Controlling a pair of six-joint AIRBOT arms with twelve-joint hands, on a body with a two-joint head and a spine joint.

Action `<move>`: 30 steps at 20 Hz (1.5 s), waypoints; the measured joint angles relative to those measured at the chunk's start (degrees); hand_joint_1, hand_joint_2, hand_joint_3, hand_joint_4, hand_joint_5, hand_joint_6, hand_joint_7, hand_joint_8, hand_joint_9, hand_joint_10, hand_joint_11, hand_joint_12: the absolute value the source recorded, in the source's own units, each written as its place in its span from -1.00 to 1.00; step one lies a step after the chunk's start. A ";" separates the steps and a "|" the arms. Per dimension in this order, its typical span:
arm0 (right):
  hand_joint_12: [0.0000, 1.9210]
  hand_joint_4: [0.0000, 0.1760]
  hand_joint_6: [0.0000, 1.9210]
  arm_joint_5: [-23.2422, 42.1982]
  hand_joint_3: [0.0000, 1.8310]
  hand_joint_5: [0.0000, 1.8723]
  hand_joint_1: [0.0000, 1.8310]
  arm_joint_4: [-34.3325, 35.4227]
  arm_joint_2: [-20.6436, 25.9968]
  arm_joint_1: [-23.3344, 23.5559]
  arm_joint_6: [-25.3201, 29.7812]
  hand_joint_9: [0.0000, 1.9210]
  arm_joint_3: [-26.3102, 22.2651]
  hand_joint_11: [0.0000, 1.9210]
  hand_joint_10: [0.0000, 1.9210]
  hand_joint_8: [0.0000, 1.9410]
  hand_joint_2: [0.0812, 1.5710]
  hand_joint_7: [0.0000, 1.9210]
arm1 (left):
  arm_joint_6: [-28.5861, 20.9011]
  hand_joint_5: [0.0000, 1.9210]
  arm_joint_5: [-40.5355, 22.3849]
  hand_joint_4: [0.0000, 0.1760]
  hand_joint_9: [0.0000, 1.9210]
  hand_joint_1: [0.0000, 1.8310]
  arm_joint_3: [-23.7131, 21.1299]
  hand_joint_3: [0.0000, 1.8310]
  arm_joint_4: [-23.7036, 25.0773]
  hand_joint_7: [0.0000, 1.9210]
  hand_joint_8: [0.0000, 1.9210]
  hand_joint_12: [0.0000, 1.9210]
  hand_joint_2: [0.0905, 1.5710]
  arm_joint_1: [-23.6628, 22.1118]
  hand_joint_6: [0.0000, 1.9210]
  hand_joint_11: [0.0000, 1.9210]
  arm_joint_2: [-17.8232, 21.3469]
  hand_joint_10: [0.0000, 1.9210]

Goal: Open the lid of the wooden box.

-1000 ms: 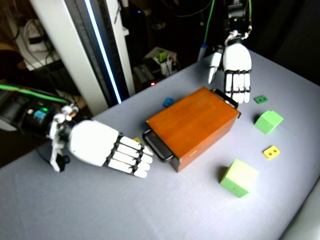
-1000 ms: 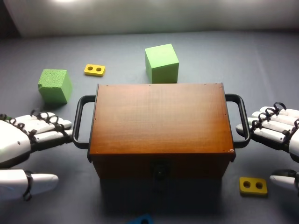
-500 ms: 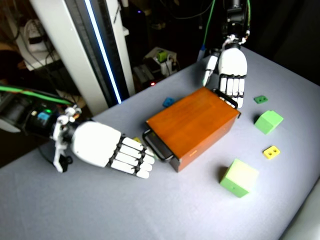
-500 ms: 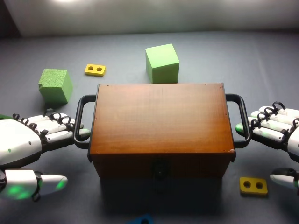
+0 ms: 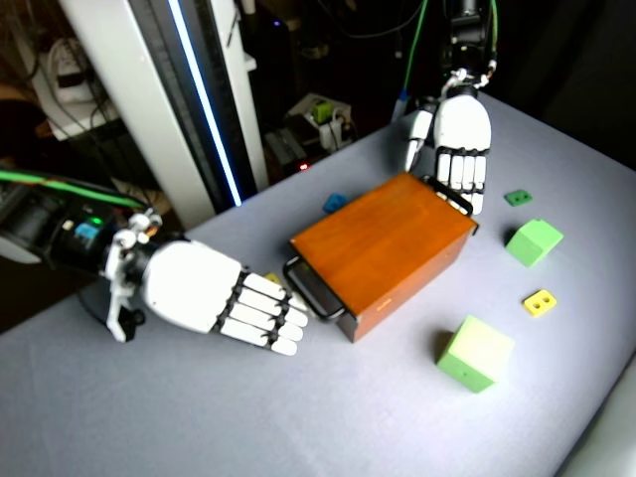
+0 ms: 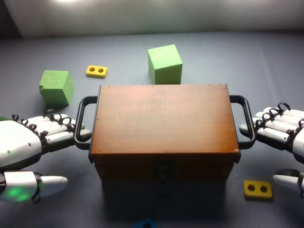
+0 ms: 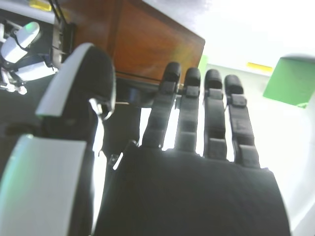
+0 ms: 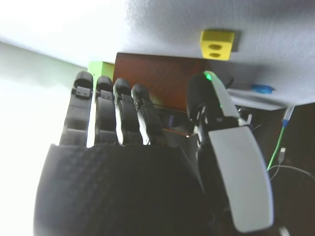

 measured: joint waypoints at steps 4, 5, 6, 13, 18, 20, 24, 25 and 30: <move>-1.00 -1.00 -1.00 1.75 -0.98 -1.00 -0.37 -0.20 0.76 0.02 1.01 -1.00 -0.07 -1.00 -1.00 -1.00 0.87 -1.00 | 0.72 -1.00 -1.99 -0.47 -1.00 -0.71 -0.79 -1.00 -0.81 -1.00 -1.00 -1.00 0.79 0.00 -1.00 -1.00 1.07 -1.00; -1.00 -1.00 -1.00 2.27 -0.98 -1.00 -0.39 -0.22 0.94 0.02 1.07 -1.00 -0.07 -1.00 -1.00 -1.00 0.88 -1.00 | 1.03 -1.00 -2.38 -0.38 -1.00 -0.73 -1.03 -1.00 -1.20 -1.00 -1.00 -1.00 0.79 0.00 -1.00 -1.00 1.38 -1.00; -1.00 -1.00 -1.00 2.86 -0.98 -1.00 -0.39 -0.22 1.07 0.02 1.20 -1.00 -0.11 -1.00 -1.00 -1.00 0.88 -1.00 | 1.22 -1.00 -2.82 -0.38 -1.00 -0.73 -1.33 -1.00 -1.36 -1.00 -1.00 -1.00 0.79 0.00 -1.00 -1.00 1.70 -1.00; 0.33 -1.00 -1.00 6.38 -1.00 -1.00 -0.39 0.66 2.36 0.00 1.36 -0.98 -0.72 -1.00 -0.99 -1.00 0.87 -1.00 | 3.30 -1.00 -6.75 -0.49 -1.00 -0.69 -1.86 -1.00 -2.82 -1.00 -1.00 -1.00 0.78 0.00 -1.00 -1.00 2.62 -1.00; -0.13 -1.00 -1.00 8.81 -1.00 -1.00 -0.56 1.11 2.36 0.02 1.38 -1.00 -0.72 -1.00 -1.00 -1.00 0.88 -1.00 | 5.53 -1.00 -9.62 -0.69 -1.00 -0.66 -1.84 -1.00 -4.87 -1.00 -1.00 -1.00 0.74 0.00 -1.00 -1.00 2.62 -1.00; -0.94 -1.00 -1.00 9.31 -1.00 -1.00 -0.55 1.55 2.36 0.02 1.38 -1.00 -0.70 -1.00 -1.00 -1.00 0.89 -1.00 | 5.90 -1.00 -10.58 -0.67 -1.00 -0.70 -1.70 -1.00 -5.88 -1.00 -1.00 -1.00 0.75 -0.31 -1.00 -1.00 2.51 -1.00; -1.00 -1.00 -1.00 11.56 -1.00 -1.00 -0.65 3.61 2.29 0.02 1.40 -1.00 0.13 -1.00 -1.00 -1.00 0.89 -1.00 | 7.41 -1.00 -13.07 -0.63 -1.00 -0.59 -1.11 -1.00 -8.48 -1.00 -1.00 -1.00 0.72 -0.83 -1.00 -1.00 2.08 -1.00; -1.00 -1.00 -1.00 12.15 -0.99 -1.00 -0.64 4.57 2.23 0.02 1.42 -1.00 0.37 -1.00 -1.00 -1.00 0.90 -1.00 | 7.52 -1.00 -13.88 -0.77 -1.00 -0.53 -0.70 -1.00 -9.07 -1.00 -1.00 -1.00 0.72 -1.03 -1.00 -1.00 1.68 -1.00; -0.97 -1.00 -1.00 14.38 -1.00 -1.00 -0.36 6.97 1.18 1.40 1.22 -1.00 1.73 -0.98 -1.00 -1.00 0.89 -1.00 | 8.31 -1.00 -14.38 -0.48 -1.00 -0.62 1.75 -1.00 -11.34 -1.00 -1.00 -1.00 0.74 -2.95 -1.00 -1.00 -0.92 -1.00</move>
